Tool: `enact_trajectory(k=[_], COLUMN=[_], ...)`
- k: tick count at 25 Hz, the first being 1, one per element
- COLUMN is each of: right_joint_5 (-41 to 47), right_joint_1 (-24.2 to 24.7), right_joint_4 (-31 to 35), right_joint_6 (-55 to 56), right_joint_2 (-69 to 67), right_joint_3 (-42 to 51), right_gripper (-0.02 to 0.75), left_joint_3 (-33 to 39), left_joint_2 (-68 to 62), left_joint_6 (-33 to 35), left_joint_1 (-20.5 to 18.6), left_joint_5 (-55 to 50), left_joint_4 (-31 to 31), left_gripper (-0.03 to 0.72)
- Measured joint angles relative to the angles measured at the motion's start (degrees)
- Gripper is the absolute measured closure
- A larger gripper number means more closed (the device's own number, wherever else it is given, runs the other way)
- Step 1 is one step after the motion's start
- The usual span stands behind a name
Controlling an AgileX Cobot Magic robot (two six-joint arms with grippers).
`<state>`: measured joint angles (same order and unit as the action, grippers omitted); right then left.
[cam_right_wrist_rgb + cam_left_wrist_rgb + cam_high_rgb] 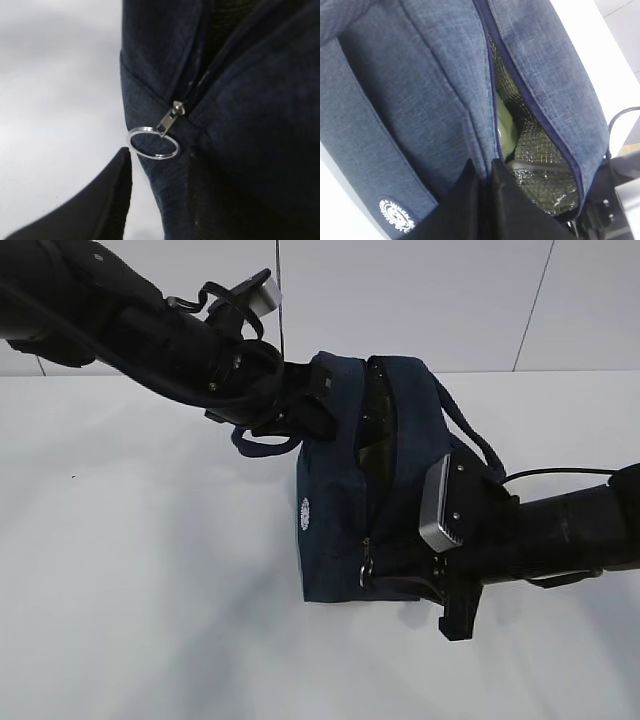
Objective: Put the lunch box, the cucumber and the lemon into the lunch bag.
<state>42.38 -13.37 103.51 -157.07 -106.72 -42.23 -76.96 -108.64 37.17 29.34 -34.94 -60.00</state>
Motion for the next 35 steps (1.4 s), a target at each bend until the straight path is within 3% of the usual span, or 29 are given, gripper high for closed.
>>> enact_trajectory(k=[17,35], right_joint_5=[9.7,7.3], right_joint_1=[0.0,0.0], right_joint_4=[0.0,0.0], right_joint_6=[2.9,13.1], right_joint_2=[-4.1,-4.1], right_joint_3=[-1.0,-1.1], right_gripper=[0.451,0.451], left_joint_3=[0.0,0.0], left_joint_2=[0.0,0.0], left_joint_6=[0.0,0.0], left_joint_1=[0.0,0.0], left_joint_5=[-0.4,-0.5], left_joint_4=[0.1,0.1], left_gripper=[0.690,0.690])
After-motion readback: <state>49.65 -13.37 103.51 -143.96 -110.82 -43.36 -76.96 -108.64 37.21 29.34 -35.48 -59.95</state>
